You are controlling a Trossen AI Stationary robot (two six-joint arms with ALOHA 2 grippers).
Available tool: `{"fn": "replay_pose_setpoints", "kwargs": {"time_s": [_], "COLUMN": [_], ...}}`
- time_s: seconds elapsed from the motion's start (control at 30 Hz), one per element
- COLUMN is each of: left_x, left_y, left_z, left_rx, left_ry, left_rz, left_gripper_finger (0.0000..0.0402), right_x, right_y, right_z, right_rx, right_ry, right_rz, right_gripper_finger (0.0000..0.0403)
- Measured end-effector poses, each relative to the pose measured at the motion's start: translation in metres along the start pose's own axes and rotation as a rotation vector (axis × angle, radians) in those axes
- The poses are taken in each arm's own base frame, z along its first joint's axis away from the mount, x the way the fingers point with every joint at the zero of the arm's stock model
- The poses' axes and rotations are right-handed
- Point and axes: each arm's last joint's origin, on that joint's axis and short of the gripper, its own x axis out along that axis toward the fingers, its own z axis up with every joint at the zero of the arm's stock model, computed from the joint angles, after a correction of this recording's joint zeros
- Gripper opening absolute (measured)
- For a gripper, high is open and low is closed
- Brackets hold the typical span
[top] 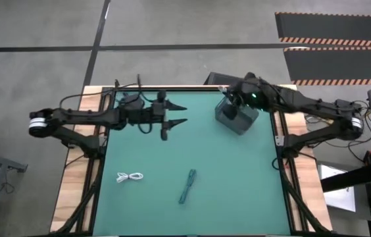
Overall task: Pick and place USB-C Cables
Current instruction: Put the light blue charger cable into the black container
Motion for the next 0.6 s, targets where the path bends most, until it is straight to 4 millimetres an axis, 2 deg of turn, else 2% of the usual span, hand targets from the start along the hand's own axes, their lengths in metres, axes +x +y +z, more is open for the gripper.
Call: {"fn": "replay_pose_setpoints", "kwargs": {"time_s": [0.17, 0.3, 0.6], "left_x": [-0.020, -0.030, -0.039], "left_y": [-0.003, -0.004, -0.006], "left_z": [-0.002, -0.004, -0.010], "left_rx": [0.005, 0.005, 0.004], "left_ry": [-0.039, -0.047, -0.035], "left_rz": [0.008, 0.010, 0.009], "left_gripper_finger": [0.0173, 0.0173, 0.0173], "right_x": [0.025, 0.048, 0.096], "right_y": [-0.015, -0.027, -0.049], "right_z": [0.013, 0.013, -0.008], "right_rx": [0.027, 0.040, 0.063], "right_ry": [0.215, 0.391, 0.715], "right_rz": [0.011, 0.010, 0.044], "right_gripper_finger": [0.0020, 0.0020, 0.0020]}}
